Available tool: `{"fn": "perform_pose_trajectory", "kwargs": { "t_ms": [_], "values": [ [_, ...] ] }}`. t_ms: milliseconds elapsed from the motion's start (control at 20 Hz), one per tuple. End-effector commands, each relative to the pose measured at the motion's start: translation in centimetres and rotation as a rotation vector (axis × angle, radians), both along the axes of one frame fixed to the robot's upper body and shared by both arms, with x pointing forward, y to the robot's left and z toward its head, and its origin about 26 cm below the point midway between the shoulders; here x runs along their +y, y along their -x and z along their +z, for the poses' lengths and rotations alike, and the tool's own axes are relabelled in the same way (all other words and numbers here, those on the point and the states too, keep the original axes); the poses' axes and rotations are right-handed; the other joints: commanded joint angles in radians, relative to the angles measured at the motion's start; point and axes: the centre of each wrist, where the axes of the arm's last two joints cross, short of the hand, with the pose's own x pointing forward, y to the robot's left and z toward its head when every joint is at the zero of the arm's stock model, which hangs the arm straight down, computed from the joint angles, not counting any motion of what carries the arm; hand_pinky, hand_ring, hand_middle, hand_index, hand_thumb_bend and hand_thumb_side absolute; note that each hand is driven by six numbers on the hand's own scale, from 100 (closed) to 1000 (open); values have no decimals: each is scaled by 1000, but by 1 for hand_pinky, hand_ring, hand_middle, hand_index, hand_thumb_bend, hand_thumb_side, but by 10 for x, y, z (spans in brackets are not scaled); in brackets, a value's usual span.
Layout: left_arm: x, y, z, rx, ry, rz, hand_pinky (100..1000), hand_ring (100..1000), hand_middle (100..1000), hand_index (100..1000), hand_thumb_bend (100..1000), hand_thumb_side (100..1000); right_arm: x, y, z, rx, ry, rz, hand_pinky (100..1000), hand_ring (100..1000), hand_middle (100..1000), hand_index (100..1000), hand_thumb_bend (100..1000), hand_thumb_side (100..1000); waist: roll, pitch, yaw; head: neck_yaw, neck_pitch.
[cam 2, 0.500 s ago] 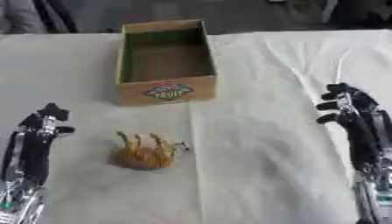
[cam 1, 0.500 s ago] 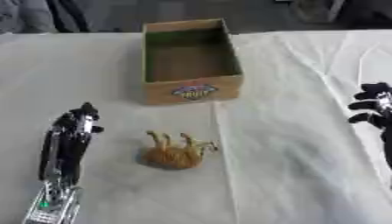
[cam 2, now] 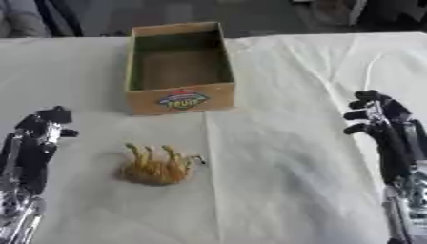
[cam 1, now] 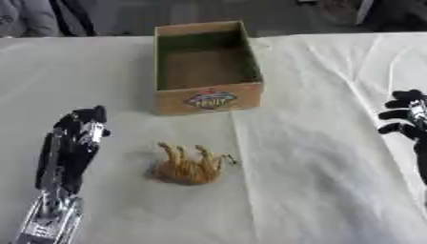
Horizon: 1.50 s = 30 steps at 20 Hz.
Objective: Pick up objects on the table and place them in the box.
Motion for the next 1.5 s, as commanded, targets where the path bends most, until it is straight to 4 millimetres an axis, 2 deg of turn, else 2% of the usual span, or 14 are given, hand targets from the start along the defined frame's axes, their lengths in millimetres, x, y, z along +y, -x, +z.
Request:
{"fn": "perform_pose_trajectory", "kwargs": {
  "t_ms": [50,200,400,550,750,1000,1050,1150,1500],
  "values": [
    [10,-2,36,-86,-163,-66,609,842,567,659,451,396,-2,0,5,-12,19,2,474,602,597,728,100,681,3,-18,-2,-4,-6],
    [14,-4,70,-133,-338,-139,617,844,577,678,470,347,-3,0,5,-8,21,2,474,602,597,728,100,682,8,-21,-4,-4,-8],
    [8,-3,111,-165,-558,-231,620,838,585,697,510,308,-3,0,4,-2,25,5,475,602,597,728,100,683,15,-27,-10,-4,-10],
    [-1,-4,131,-157,-731,-279,628,835,598,718,554,290,-3,0,4,0,27,6,475,602,597,728,100,683,18,-29,-15,-5,-9],
    [-19,-6,147,-142,-961,-338,623,808,597,730,618,267,-3,1,3,5,29,8,475,602,597,728,100,685,24,-32,-22,-6,-7],
    [-34,-12,147,-108,-1151,-389,621,793,590,713,669,246,-3,1,3,8,31,11,475,603,597,728,100,685,27,-34,-27,-11,-5],
    [-36,-13,144,-91,-1183,-407,621,790,593,712,708,262,-3,1,2,9,32,10,475,602,597,728,100,686,28,-34,-28,-11,-5],
    [-37,-17,138,-52,-1241,-443,620,784,594,708,732,261,-3,1,2,10,33,10,475,602,597,728,100,686,29,-35,-28,-12,-4],
    [-42,-31,113,65,-1351,-479,604,760,577,707,741,255,-3,0,2,11,33,15,476,603,597,728,100,684,28,-35,-28,-14,-7]
  ]
}}
